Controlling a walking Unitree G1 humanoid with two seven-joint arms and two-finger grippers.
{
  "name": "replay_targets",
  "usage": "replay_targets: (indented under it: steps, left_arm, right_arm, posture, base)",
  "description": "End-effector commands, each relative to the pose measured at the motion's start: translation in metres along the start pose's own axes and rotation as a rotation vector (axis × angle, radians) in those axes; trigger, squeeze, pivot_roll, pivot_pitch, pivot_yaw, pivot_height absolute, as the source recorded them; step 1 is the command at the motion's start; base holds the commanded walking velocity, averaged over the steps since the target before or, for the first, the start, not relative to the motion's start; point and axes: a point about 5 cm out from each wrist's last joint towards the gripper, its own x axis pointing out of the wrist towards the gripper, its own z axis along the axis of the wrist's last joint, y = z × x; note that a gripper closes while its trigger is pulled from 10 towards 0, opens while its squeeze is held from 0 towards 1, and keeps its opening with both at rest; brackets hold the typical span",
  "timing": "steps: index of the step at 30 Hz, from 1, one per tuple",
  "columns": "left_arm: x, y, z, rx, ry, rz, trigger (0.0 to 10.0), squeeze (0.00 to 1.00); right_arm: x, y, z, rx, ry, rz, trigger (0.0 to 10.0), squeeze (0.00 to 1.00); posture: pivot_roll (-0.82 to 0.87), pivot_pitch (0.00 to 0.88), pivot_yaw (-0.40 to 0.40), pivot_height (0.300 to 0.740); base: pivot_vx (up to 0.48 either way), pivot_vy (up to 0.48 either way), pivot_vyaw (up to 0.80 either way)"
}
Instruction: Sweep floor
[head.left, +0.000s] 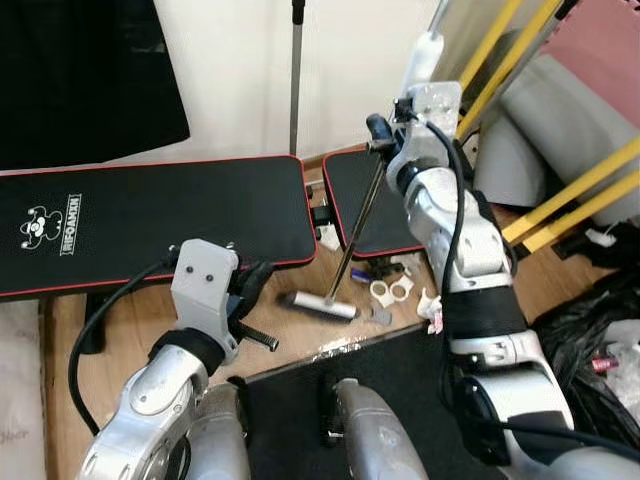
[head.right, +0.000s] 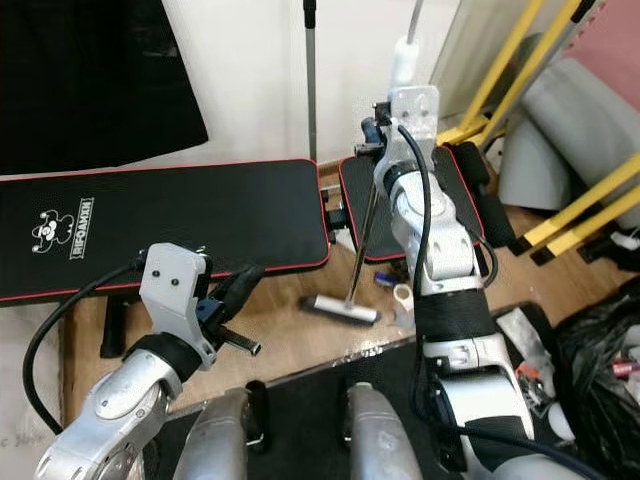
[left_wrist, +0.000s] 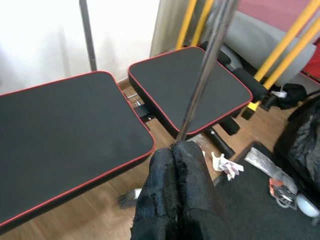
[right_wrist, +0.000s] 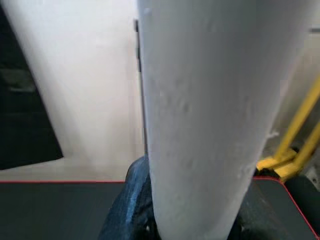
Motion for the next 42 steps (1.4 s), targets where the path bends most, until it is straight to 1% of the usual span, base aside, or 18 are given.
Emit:
replay_targets:
  steps: [1,4,5,9,11,14,17,20,22,24,28,29,31,32,35,36,40,42]
  left_arm:
    - [-0.004,-0.009,-0.002,-0.013,0.026,-0.114,10.0,0.00]
    - [-0.007,-0.011,0.000,-0.017,0.029,-0.117,10.0,0.00]
    - [-0.009,-0.012,0.002,-0.018,0.031,-0.118,10.0,0.00]
    - [-0.010,-0.013,0.004,-0.013,0.032,-0.119,10.0,0.00]
    - [-0.013,-0.017,0.007,-0.004,0.028,-0.118,10.0,0.00]
    - [-0.014,-0.018,0.008,-0.001,0.028,-0.117,10.0,0.00]
    - [-0.015,-0.019,0.009,-0.002,0.028,-0.114,10.0,0.00]
    - [-0.016,-0.020,0.011,-0.004,0.029,-0.113,10.0,0.00]
    - [-0.016,-0.021,0.011,-0.004,0.030,-0.113,10.0,0.00]
    - [-0.017,-0.023,0.013,-0.004,0.032,-0.114,10.0,0.00]
    - [-0.017,-0.024,0.013,-0.003,0.032,-0.115,10.0,0.00]
    - [-0.017,-0.024,0.013,-0.003,0.031,-0.114,10.0,0.00]
    - [-0.017,-0.024,0.013,-0.004,0.031,-0.113,10.0,0.00]
    - [-0.017,-0.024,0.013,-0.004,0.031,-0.113,10.0,0.00]
    - [-0.017,-0.024,0.013,-0.004,0.031,-0.113,10.0,0.00]
    - [-0.017,-0.024,0.014,-0.004,0.030,-0.111,10.0,0.00]
    - [-0.015,-0.023,0.013,-0.006,0.029,-0.110,10.0,0.00]
    - [-0.014,-0.022,0.013,-0.005,0.030,-0.109,10.0,0.00]
  right_arm:
    - [0.004,-0.005,0.004,0.003,-0.033,-0.035,10.0,0.00]
    - [0.008,-0.004,0.006,0.007,-0.035,-0.039,10.0,0.00]
    - [0.013,-0.001,0.007,0.014,-0.034,-0.038,10.0,0.00]
    - [0.018,0.002,0.008,0.020,-0.036,-0.027,10.0,0.00]
    - [0.024,0.014,0.015,0.047,-0.053,0.018,10.0,0.00]
    - [0.026,0.018,0.018,0.058,-0.061,0.034,10.0,0.00]
    - [0.031,0.028,0.029,0.076,-0.096,0.068,10.0,0.00]
    - [0.035,0.031,0.036,0.070,-0.119,0.068,10.0,0.00]
    - [0.036,0.031,0.037,0.068,-0.124,0.065,10.0,0.00]
    - [0.042,0.024,0.038,0.005,-0.124,0.001,10.0,0.00]
    - [0.044,0.019,0.037,-0.023,-0.118,-0.043,10.0,0.00]
    - [0.045,0.016,0.035,-0.061,-0.110,-0.087,10.0,0.00]
    - [0.045,0.015,0.035,-0.071,-0.109,-0.097,10.0,0.00]
    - [0.045,0.014,0.034,-0.075,-0.108,-0.100,10.0,0.29]
    - [0.045,0.014,0.034,-0.075,-0.108,-0.100,10.0,0.29]
    - [0.045,0.015,0.035,-0.043,-0.126,-0.090,10.0,1.00]
    - [0.041,0.016,0.030,0.028,-0.148,-0.038,10.0,1.00]
    - [0.040,0.014,0.026,0.025,-0.144,-0.037,10.0,1.00]
  posture:
    - [-0.06,0.365,-0.150,0.740]
    - [-0.06,0.376,-0.153,0.740]
    - [-0.06,0.386,-0.156,0.740]
    - [-0.06,0.397,-0.161,0.740]
    - [-0.06,0.409,-0.171,0.740]
    - [-0.06,0.409,-0.171,0.740]
    - [-0.06,0.415,-0.178,0.740]
    - [-0.06,0.419,-0.182,0.740]
    - [-0.06,0.419,-0.182,0.740]
    - [-0.06,0.429,-0.187,0.740]
    - [-0.06,0.429,-0.192,0.740]
    - [-0.06,0.430,-0.195,0.740]
    - [-0.06,0.430,-0.195,0.740]
    - [-0.07,0.430,-0.198,0.740]
    - [-0.07,0.430,-0.198,0.740]
    - [-0.08,0.431,-0.201,0.740]
    - [-0.08,0.425,-0.197,0.740]
    - [-0.09,0.418,-0.194,0.740]
  base:
    - [0.000,0.000,0.00]
    - [0.000,0.000,0.00]
    - [0.000,0.000,0.00]
    - [0.000,0.000,0.00]
    - [0.000,0.000,0.00]
    - [0.000,0.000,0.00]
    - [0.000,0.000,0.00]
    - [0.000,0.000,0.00]
    - [0.000,0.000,0.00]
    - [0.000,0.000,0.00]
    - [0.000,0.000,0.00]
    - [0.000,0.000,0.00]
    - [0.000,0.000,0.00]
    - [0.000,0.000,0.00]
    - [0.000,0.000,0.00]
    - [0.000,0.000,0.00]
    - [0.000,0.000,0.00]
    - [0.000,0.000,0.00]
